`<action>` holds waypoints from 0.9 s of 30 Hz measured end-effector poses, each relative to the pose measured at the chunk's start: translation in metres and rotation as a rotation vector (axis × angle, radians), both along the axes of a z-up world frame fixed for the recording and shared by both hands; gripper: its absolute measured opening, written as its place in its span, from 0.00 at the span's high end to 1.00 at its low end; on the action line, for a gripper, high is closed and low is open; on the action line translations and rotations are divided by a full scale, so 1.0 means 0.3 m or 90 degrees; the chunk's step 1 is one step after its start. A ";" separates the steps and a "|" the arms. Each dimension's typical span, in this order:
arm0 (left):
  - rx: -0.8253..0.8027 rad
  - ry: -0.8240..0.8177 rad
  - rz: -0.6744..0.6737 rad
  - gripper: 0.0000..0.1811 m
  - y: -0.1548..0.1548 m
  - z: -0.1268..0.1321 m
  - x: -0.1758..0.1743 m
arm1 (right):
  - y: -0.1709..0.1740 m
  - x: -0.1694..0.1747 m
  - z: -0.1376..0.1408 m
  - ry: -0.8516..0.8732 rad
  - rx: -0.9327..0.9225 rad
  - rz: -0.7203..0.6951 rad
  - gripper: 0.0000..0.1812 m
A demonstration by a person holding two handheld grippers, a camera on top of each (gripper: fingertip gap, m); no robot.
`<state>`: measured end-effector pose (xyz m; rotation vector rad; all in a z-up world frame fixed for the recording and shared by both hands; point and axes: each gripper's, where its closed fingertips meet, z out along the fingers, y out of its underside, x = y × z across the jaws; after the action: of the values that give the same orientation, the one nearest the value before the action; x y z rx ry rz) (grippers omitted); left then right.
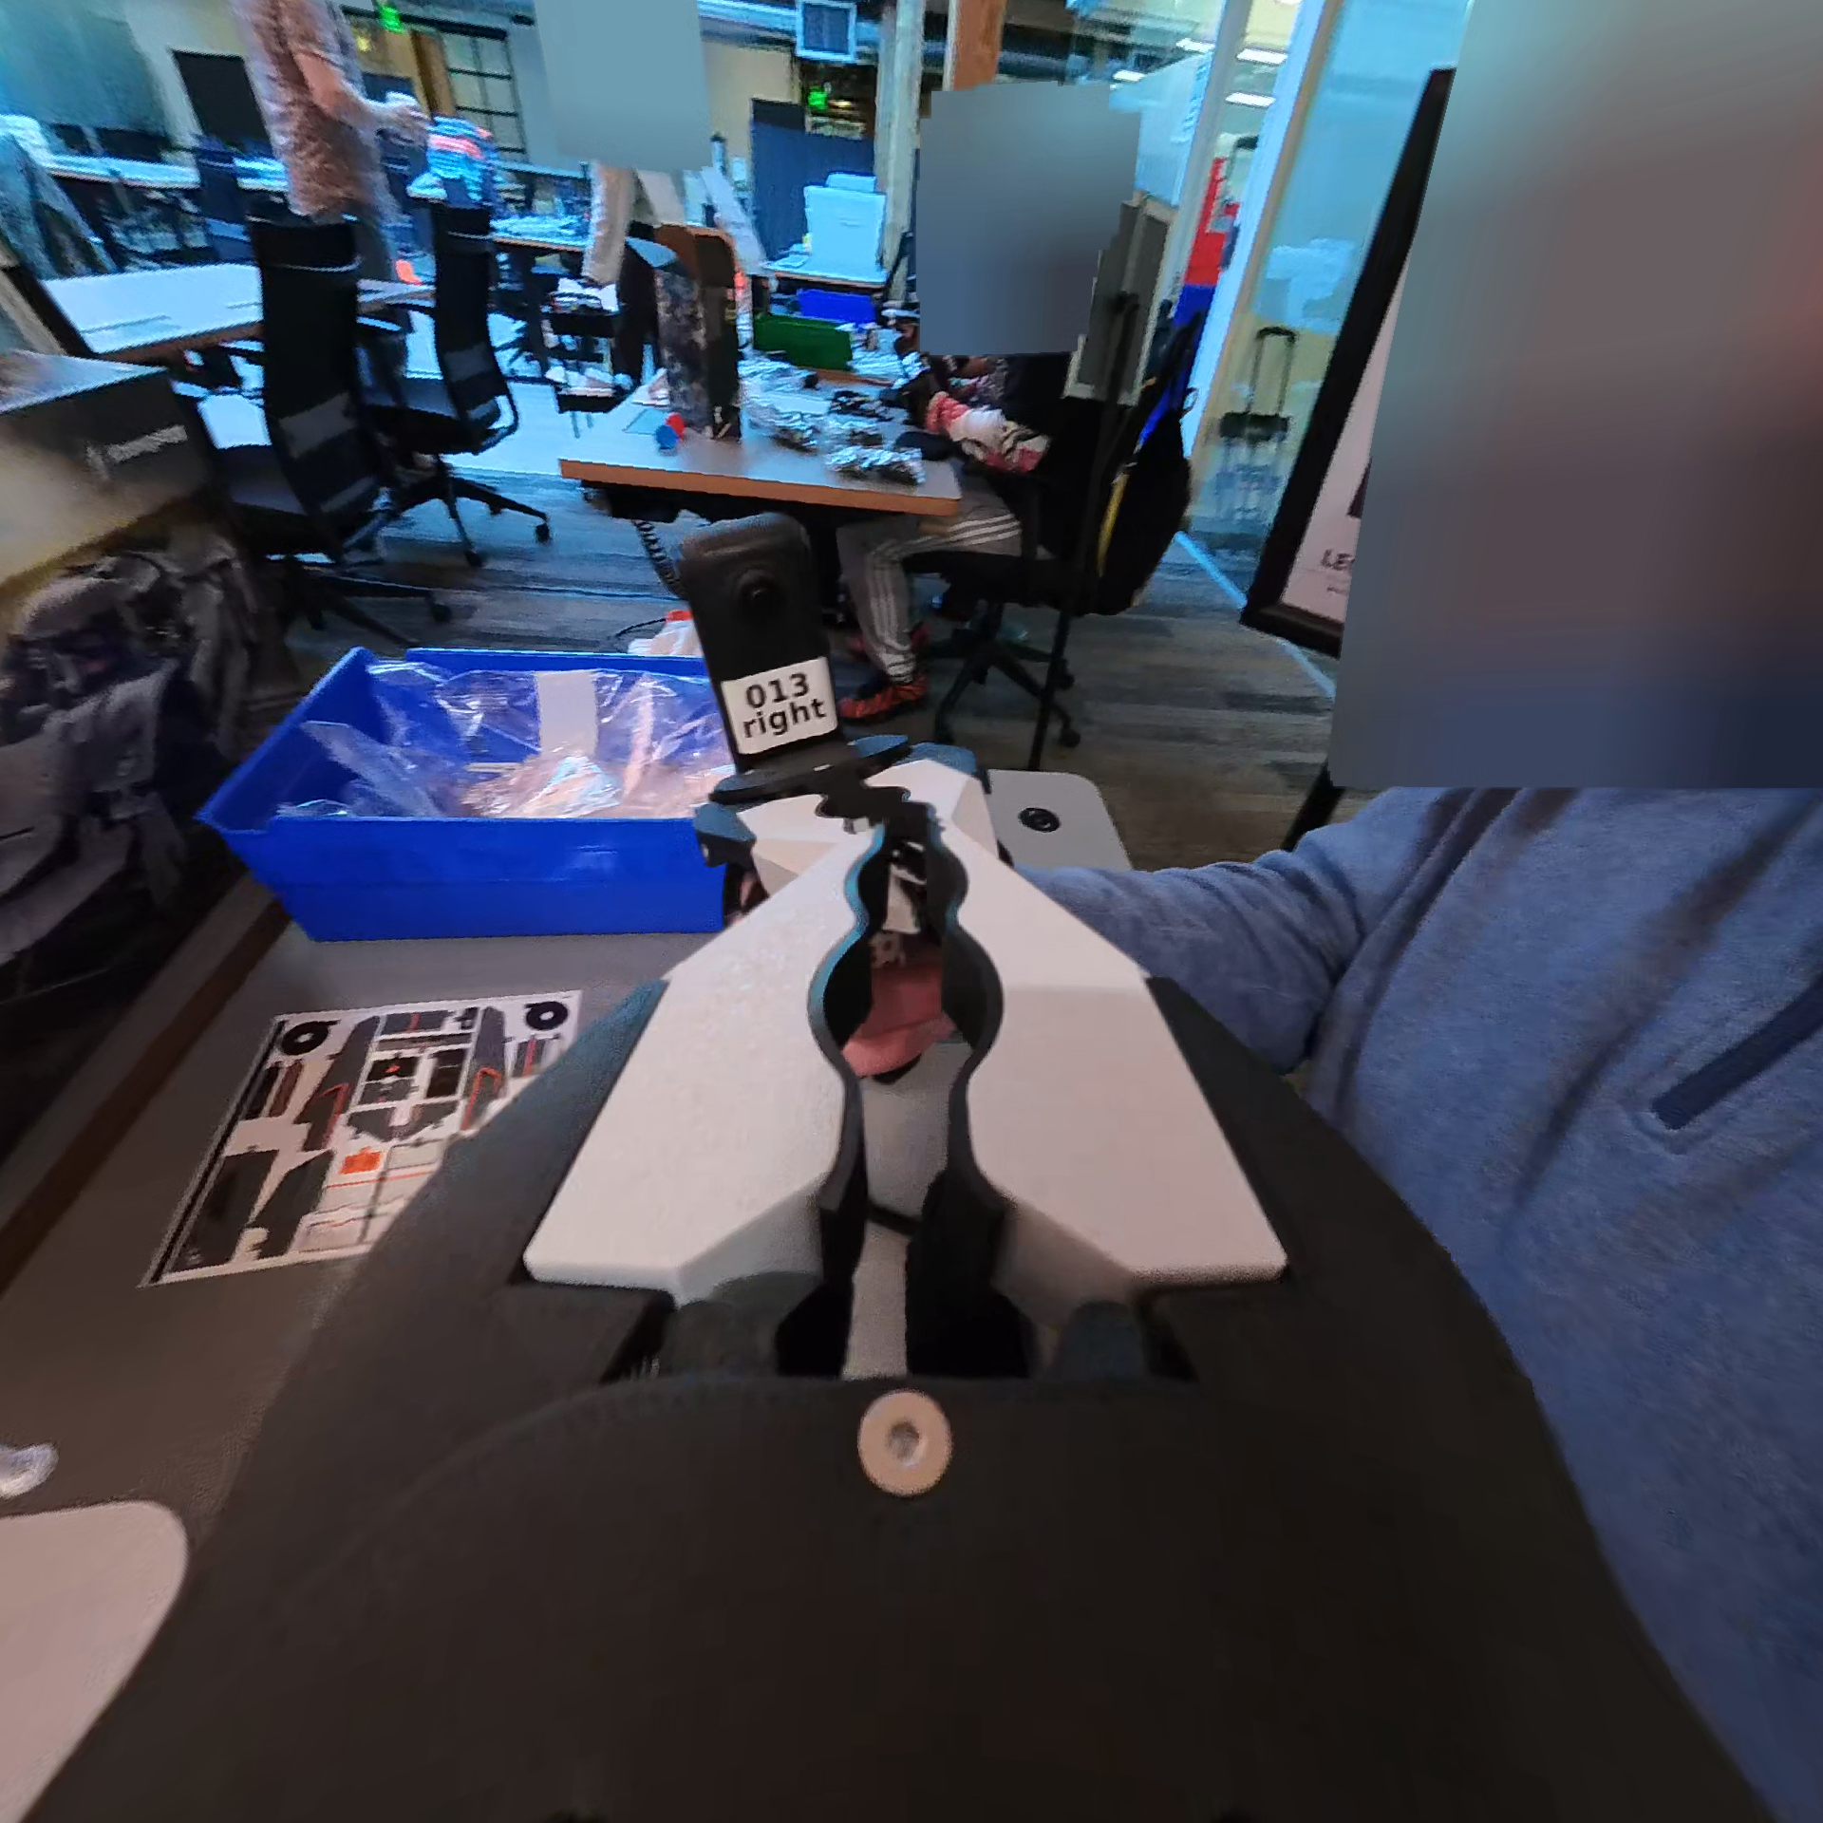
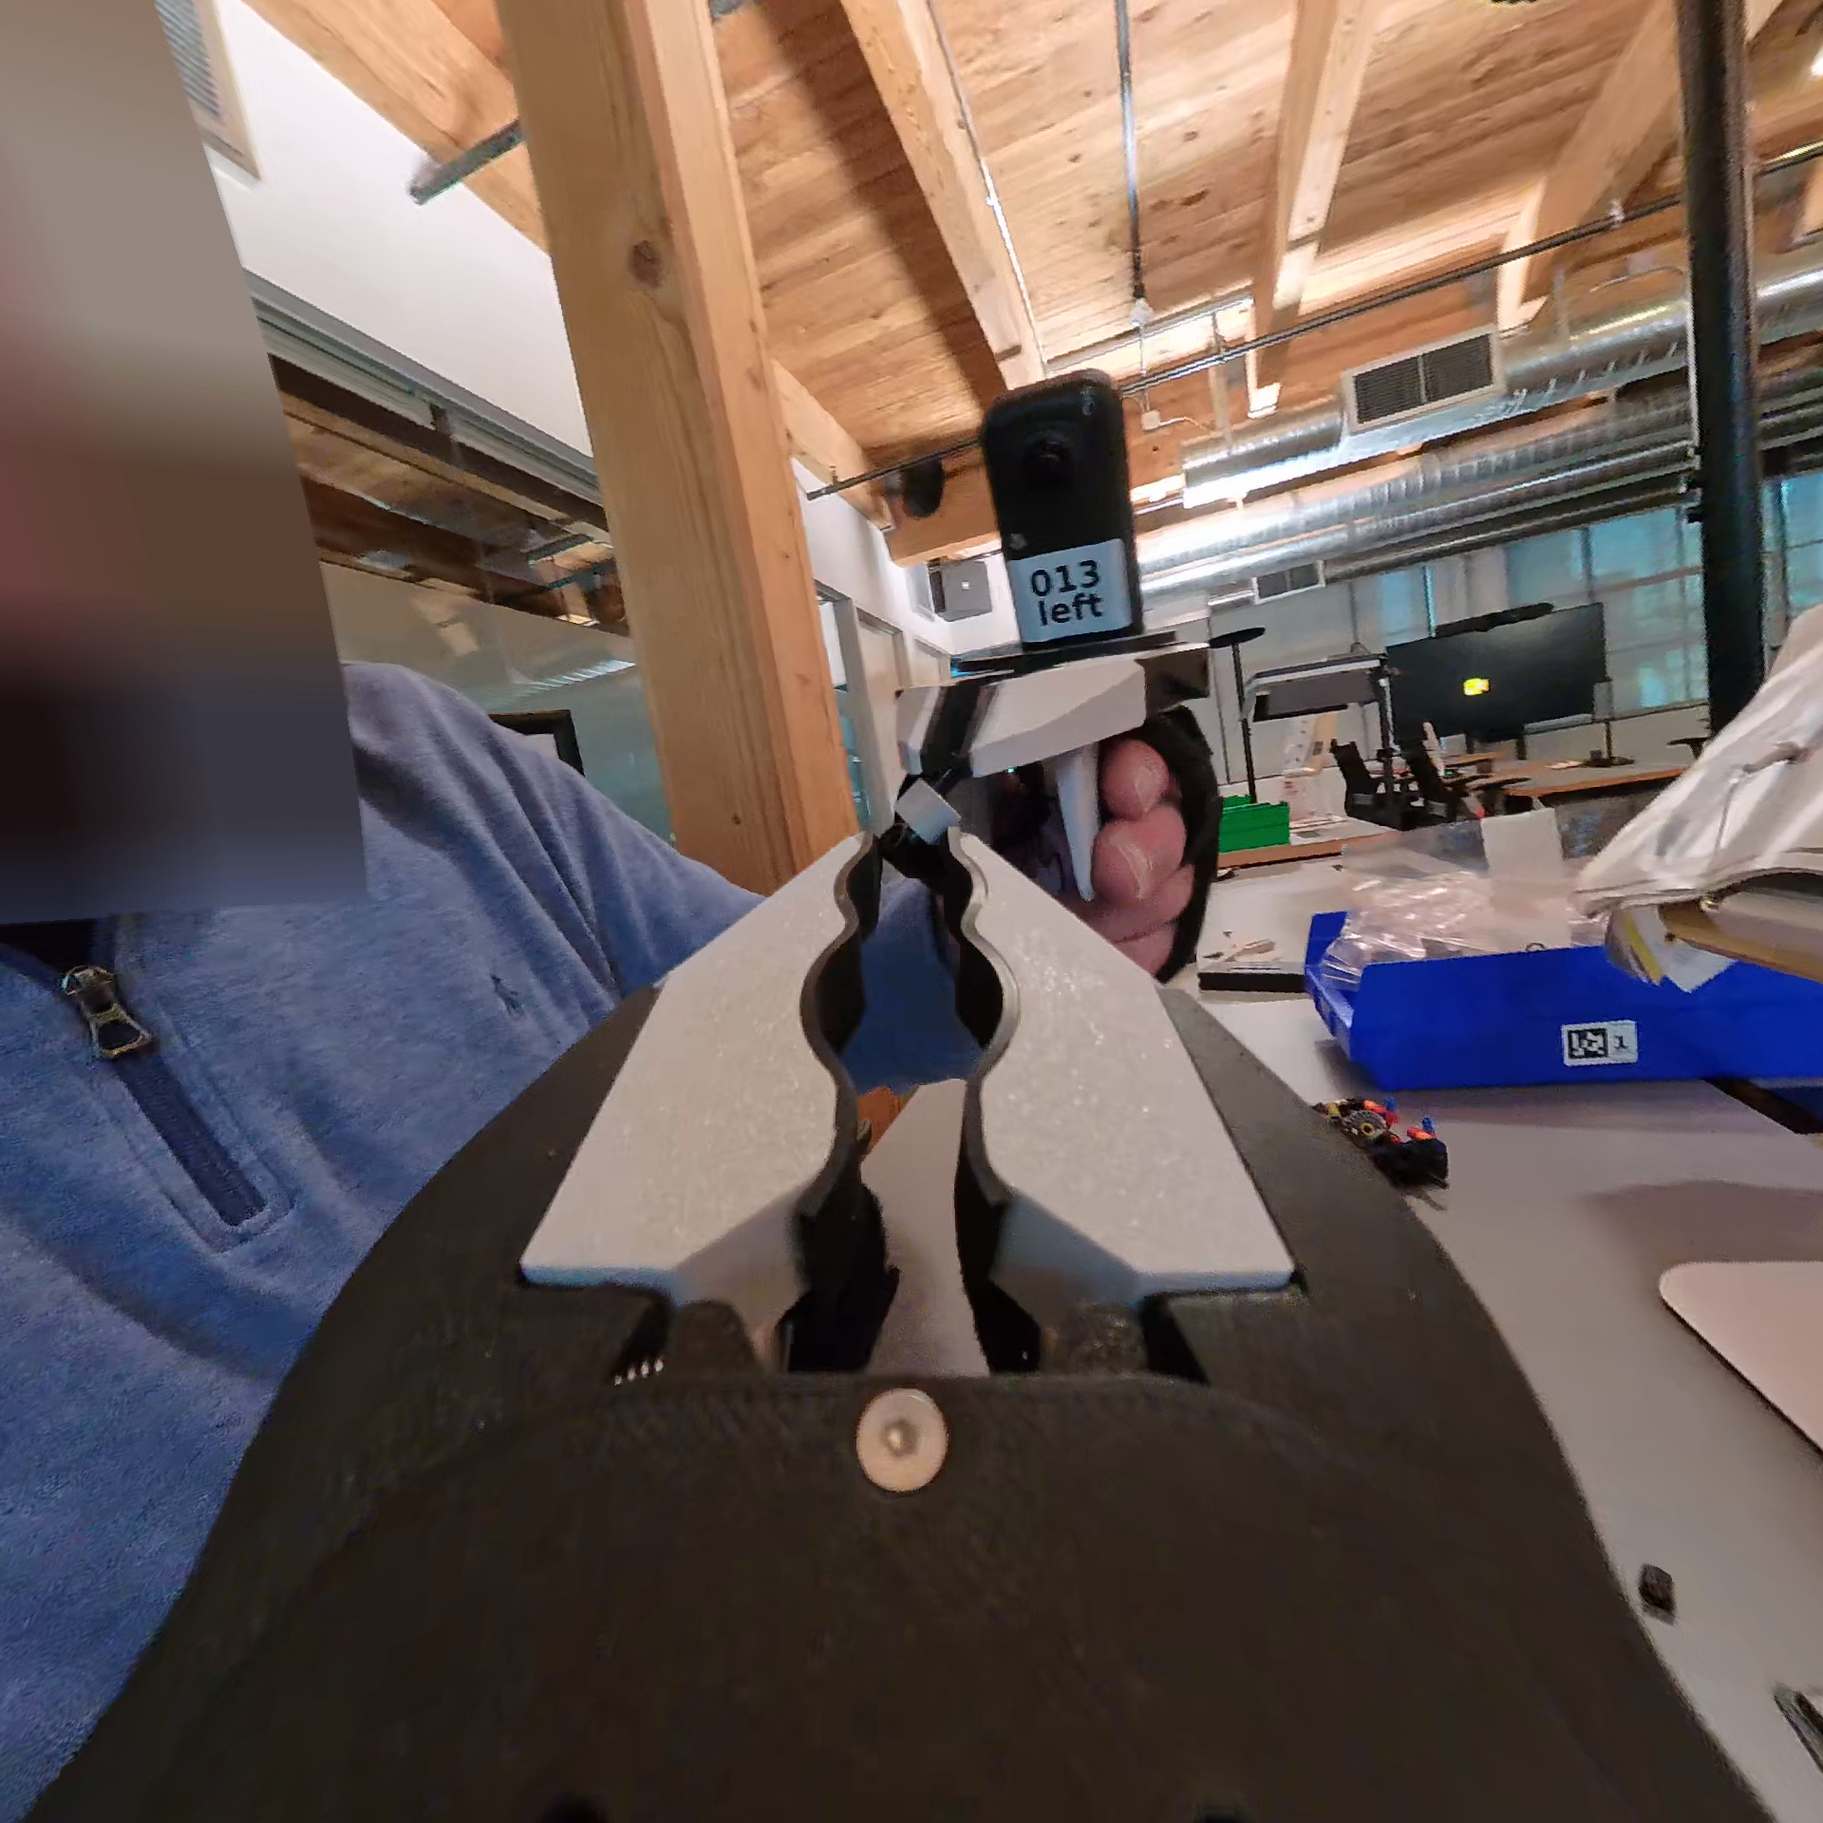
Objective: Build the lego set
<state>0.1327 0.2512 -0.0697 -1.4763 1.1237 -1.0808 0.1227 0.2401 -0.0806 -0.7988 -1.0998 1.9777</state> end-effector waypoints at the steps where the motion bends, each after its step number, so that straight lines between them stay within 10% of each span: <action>1: -0.007 -0.007 -0.009 0.98 -0.005 0.002 0.002 | -0.005 0.002 0.001 0.003 0.001 0.006 0.95; 16: -0.015 -0.015 -0.052 1.00 -0.034 0.005 0.030 | -0.038 0.013 0.004 0.021 -0.009 0.065 0.95; 27: 0.036 0.036 0.026 1.00 0.012 0.018 0.007 | 0.012 -0.017 0.006 -0.010 0.003 -0.053 0.87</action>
<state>0.1348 0.2546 -0.0643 -1.4864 1.1496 -0.9779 0.1177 0.2436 -0.0788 -0.8458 -1.0627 1.9020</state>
